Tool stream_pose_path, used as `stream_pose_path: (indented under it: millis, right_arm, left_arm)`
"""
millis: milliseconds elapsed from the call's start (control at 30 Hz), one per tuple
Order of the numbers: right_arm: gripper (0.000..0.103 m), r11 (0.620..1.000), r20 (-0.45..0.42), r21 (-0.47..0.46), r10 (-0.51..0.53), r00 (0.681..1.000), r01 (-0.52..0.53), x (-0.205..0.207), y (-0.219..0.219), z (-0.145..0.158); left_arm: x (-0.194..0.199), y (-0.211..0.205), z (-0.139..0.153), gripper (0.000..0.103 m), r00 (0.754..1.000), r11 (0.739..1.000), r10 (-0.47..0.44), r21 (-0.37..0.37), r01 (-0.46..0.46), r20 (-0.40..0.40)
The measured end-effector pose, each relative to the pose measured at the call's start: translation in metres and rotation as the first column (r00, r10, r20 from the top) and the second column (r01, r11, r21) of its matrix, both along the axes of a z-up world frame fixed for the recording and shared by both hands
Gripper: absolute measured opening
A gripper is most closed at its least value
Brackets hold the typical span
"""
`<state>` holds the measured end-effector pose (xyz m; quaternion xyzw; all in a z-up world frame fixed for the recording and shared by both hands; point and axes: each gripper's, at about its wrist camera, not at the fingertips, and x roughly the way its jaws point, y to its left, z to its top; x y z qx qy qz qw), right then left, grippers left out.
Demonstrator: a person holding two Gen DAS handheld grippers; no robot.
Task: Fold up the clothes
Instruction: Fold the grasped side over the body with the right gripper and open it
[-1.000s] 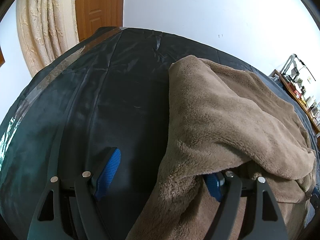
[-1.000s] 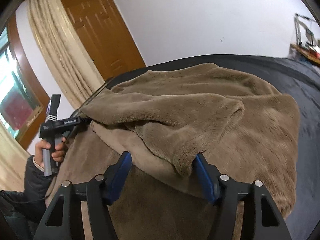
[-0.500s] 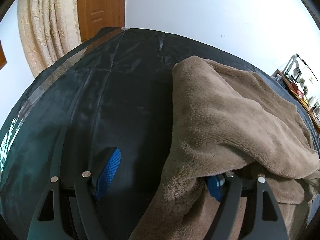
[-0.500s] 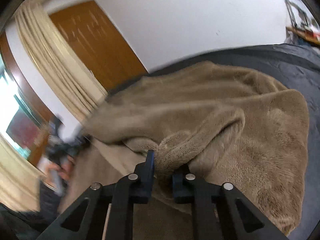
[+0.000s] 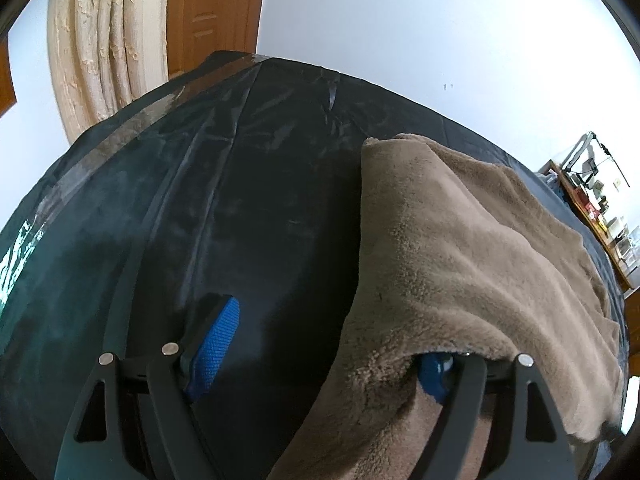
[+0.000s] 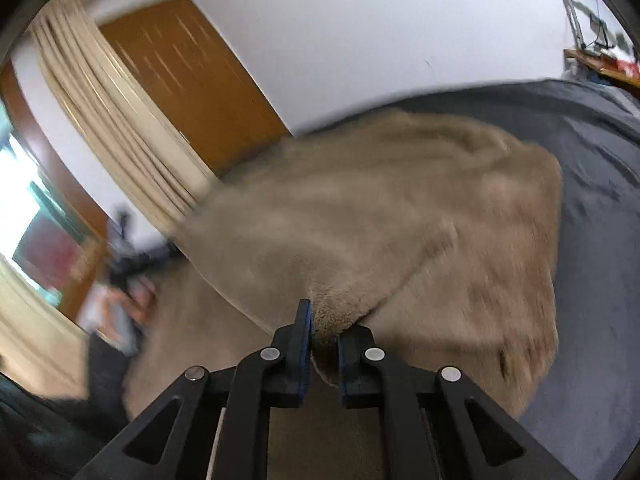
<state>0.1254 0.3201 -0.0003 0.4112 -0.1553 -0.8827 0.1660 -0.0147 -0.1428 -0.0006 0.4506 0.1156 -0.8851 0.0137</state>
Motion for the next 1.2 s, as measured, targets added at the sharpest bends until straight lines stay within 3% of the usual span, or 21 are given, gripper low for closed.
stream_pose_path:
  millis: [133, 167, 200, 233, 367, 467, 667, 767, 900, 1000, 1200]
  right_arm:
    - [0.025, 0.993, 0.021, 0.114, -0.014, 1.0, 0.012, 0.005, -0.005, -0.007]
    - [0.044, 0.989, 0.017, 0.143, -0.036, 0.999, 0.033, 0.004, -0.006, -0.004]
    - [0.076, 0.98, 0.01, 0.186, -0.067, 0.998, 0.064, 0.005, -0.006, -0.002]
    - [0.082, 0.975, -0.007, 0.205, -0.089, 0.996, 0.088, 0.006, -0.006, 0.002]
    - [0.083, 0.959, -0.071, 0.225, -0.161, 0.984, 0.173, 0.011, 0.001, 0.018]
    - [0.083, 0.958, -0.112, 0.229, -0.151, 0.982, 0.173, 0.005, 0.004, 0.032]
    - [0.083, 0.969, -0.064, 0.193, -0.142, 0.988, 0.151, -0.05, 0.012, 0.02]
    - [0.082, 0.965, -0.028, 0.217, -0.144, 0.989, 0.147, -0.066, 0.019, 0.007]
    - [0.043, 0.962, -0.007, 0.25, -0.11, 0.994, 0.108, -0.068, 0.012, -0.002]
    - [0.026, 0.951, -0.047, 0.296, -0.075, 0.996, 0.085, -0.059, 0.0, 0.006]
    - [0.023, 0.892, -0.219, 0.409, -0.108, 0.97, 0.192, -0.059, -0.013, 0.046]
  left_arm:
    - [0.002, 0.0, 0.001, 0.084, 1.0, 1.0, 0.007, -0.013, -0.007, 0.0]
    - [0.002, -0.001, 0.002, 0.084, 1.0, 1.0, 0.013, -0.01, -0.013, 0.0]
    - [0.003, -0.001, 0.002, 0.084, 1.0, 1.0, 0.019, -0.007, -0.019, 0.0]
    - [0.003, -0.001, 0.003, 0.084, 1.0, 1.0, 0.022, -0.004, -0.022, 0.002]
    - [0.007, -0.005, 0.005, 0.084, 1.0, 1.0, 0.025, 0.006, -0.025, 0.008]
    - [0.008, -0.004, 0.006, 0.084, 1.0, 1.0, 0.022, 0.001, -0.022, 0.002]
    - [0.002, -0.009, 0.005, 0.084, 1.0, 1.0, 0.021, 0.021, -0.021, 0.016]
    - [0.0, -0.009, 0.004, 0.084, 1.0, 1.0, 0.021, 0.016, -0.021, 0.018]
    - [-0.001, -0.007, 0.004, 0.084, 1.0, 1.0, 0.021, 0.007, -0.021, 0.021]
    - [0.001, -0.001, 0.004, 0.084, 1.0, 1.0, 0.02, -0.004, -0.02, 0.02]
    - [0.003, 0.003, 0.002, 0.085, 0.999, 1.0, 0.018, -0.021, -0.018, 0.027]
